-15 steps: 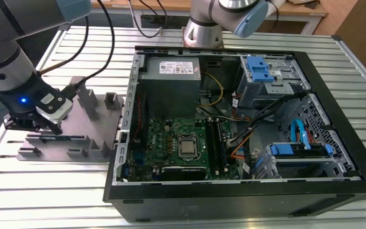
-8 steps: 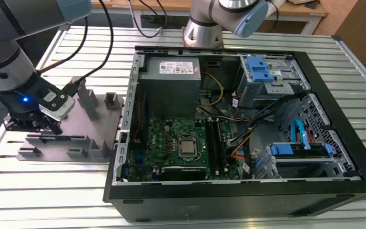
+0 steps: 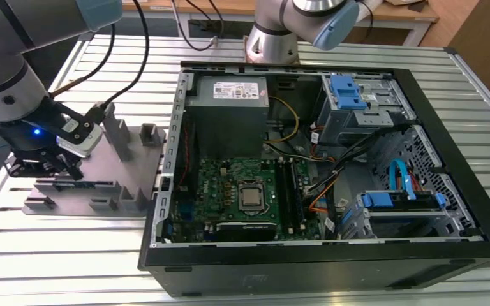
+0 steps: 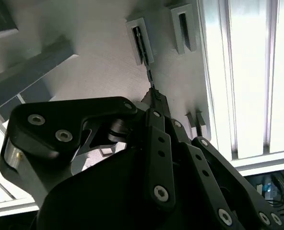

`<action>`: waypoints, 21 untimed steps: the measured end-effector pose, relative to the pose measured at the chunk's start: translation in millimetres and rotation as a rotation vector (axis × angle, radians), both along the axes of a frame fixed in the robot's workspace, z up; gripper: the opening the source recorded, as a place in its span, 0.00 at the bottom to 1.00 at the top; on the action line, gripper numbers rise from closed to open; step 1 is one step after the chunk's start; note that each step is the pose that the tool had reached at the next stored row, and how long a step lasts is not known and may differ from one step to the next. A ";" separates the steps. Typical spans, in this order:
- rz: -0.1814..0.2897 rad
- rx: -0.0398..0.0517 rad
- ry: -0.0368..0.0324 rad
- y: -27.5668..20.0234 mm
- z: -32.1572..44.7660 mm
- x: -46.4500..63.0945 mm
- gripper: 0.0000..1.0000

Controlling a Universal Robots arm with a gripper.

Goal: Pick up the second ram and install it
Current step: 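Pick up the second ram and move it above second insertion slot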

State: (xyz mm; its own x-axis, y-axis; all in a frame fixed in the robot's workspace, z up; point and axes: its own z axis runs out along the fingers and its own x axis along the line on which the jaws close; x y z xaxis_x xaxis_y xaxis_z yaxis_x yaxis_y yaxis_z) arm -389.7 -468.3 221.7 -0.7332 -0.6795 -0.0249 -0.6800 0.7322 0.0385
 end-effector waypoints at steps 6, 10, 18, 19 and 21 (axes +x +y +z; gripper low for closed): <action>0.060 0.0000 0.0000 0.0 0.0 0.0 0.11; 0.097 0.0000 0.0000 0.0 0.0 0.0 0.11; 0.167 0.0000 0.0000 0.0 0.0 0.0 0.11; 0.175 0.0000 0.0000 0.0 0.0 0.0 0.11; 0.192 0.0000 0.0000 0.0 0.0 0.0 0.11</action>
